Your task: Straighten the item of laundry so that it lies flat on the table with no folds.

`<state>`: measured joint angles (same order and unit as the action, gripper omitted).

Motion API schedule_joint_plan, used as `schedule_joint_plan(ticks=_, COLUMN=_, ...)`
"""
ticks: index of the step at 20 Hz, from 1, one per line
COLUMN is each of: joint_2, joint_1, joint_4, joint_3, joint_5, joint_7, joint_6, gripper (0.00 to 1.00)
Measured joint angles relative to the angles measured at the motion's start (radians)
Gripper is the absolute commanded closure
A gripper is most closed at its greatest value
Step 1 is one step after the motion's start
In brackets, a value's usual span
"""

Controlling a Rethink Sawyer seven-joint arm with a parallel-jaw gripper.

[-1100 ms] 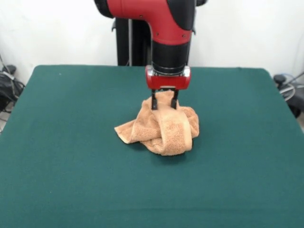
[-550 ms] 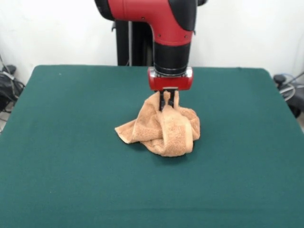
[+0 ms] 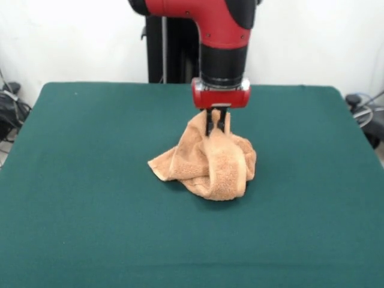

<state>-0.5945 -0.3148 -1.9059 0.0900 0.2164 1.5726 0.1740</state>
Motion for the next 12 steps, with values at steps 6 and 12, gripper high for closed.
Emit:
schedule_joint_plan(ticks=6, joint_2=-0.133, joint_1=0.041, joint_4=-0.004, joint_3=0.0, joint_5=-0.035, joint_7=0.0, joint_6=0.133, gripper=1.0)
schedule_joint_plan(ticks=12, joint_2=-0.267, joint_1=0.048, joint_4=-0.005, joint_3=0.009, joint_5=-0.1, joint_7=0.0, joint_6=0.304, gripper=1.0)
